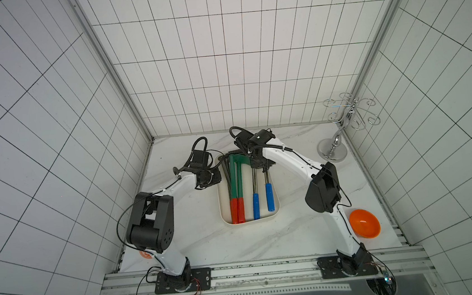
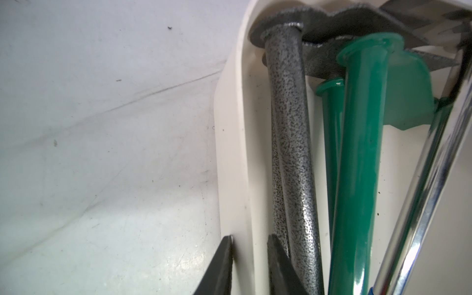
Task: Put the small hoe into the storage box
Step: Place the hoe in the storage box.
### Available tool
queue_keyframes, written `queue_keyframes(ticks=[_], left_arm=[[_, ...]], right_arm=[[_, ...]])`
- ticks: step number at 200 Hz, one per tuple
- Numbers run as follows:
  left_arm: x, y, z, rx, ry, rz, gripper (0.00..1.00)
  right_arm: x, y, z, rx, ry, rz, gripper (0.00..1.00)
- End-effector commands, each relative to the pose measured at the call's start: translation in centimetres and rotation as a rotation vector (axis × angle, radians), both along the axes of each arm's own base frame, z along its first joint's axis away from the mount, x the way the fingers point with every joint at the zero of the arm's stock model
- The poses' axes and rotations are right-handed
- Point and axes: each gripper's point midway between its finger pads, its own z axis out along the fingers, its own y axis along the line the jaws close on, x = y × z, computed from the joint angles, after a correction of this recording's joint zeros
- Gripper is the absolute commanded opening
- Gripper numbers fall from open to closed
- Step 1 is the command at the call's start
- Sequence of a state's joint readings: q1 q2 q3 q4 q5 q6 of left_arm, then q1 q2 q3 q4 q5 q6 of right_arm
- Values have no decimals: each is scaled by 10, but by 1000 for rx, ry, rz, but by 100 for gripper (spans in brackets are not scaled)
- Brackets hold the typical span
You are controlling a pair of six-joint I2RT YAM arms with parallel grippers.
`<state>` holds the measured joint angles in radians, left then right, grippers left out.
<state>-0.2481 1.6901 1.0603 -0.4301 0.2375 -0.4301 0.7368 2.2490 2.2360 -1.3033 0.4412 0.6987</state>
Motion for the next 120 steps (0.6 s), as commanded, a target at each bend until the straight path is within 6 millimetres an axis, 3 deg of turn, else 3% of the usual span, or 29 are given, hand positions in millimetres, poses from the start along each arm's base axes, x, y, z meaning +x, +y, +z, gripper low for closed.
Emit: queue_keyframes(ticks=[1, 61, 120], left_arm=[[12, -9, 13, -26, -46, -15, 27], [12, -9, 13, -24, -46, -14, 27], [12, -8, 12, -22, -43, -13, 27]], right_arm=[[10, 19, 6, 47, -66, -7, 0], [5, 34, -20, 22, -21, 32, 0], [10, 41, -32, 7, -2, 68, 0]])
